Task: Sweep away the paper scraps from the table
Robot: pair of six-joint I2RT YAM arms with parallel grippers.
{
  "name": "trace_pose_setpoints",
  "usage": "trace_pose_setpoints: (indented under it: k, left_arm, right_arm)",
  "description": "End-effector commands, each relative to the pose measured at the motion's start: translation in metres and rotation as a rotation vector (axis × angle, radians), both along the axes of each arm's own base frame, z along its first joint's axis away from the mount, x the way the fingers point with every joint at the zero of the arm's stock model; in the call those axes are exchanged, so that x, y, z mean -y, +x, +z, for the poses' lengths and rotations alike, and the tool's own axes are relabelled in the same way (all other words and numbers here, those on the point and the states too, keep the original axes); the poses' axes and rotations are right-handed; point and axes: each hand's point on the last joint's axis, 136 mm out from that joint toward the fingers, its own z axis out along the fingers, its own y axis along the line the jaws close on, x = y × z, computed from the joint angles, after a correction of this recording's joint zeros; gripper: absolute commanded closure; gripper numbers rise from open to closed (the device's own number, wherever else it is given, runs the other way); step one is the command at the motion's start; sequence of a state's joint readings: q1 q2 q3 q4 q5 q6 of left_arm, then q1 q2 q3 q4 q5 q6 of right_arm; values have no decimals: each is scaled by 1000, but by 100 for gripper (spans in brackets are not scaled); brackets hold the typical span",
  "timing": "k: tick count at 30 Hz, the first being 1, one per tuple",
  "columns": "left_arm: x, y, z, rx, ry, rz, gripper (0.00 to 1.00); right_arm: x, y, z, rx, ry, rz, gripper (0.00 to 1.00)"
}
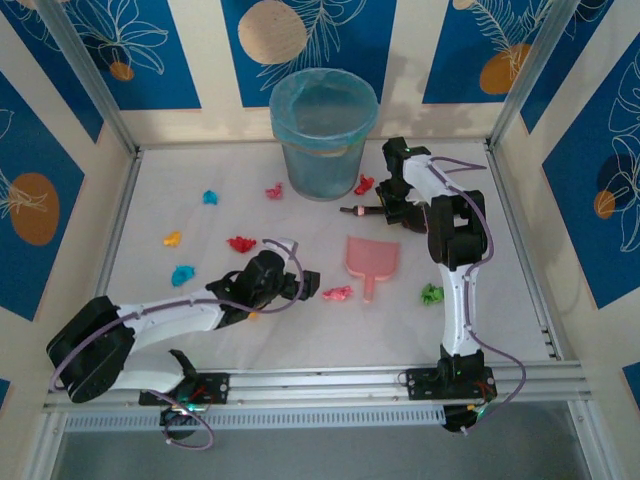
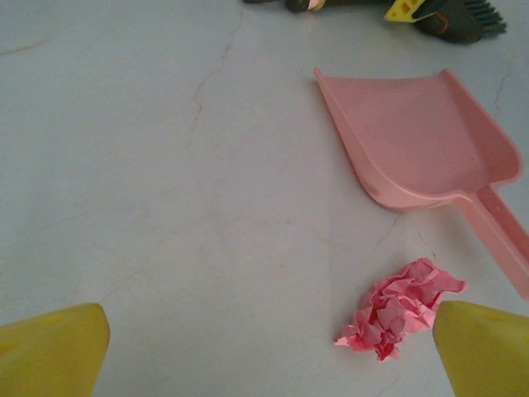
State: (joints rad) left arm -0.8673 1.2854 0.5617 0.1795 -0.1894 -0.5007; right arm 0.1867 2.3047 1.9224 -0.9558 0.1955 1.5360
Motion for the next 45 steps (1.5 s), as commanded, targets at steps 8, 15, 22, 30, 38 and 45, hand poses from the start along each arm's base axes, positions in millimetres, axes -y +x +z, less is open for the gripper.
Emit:
trace_pose_setpoints:
  k: [8, 15, 22, 30, 38, 45]
  left_arm:
    - [-1, 0, 13, 62, -18, -10, 0]
    - [-1, -1, 15, 66, -24, -15, 0]
    - [-2, -1, 18, 75, -24, -15, 0]
    - [2, -7, 33, 119, -99, -56, 0]
    - [0, -11, 53, 150, -197, -44, 0]
    - [-11, -18, 85, 169, -356, 1, 0]
  right_arm:
    - [12, -12, -22, -87, -58, -24, 50]
    - [21, -14, -19, -82, -93, -17, 62]
    - [32, -19, 0, 5, -123, -8, 82]
    - [36, -49, 64, 176, -211, 122, 91]
    - [20, -104, 113, 397, -179, 416, 100]
    - [-12, -154, 158, 592, -153, 830, 100]
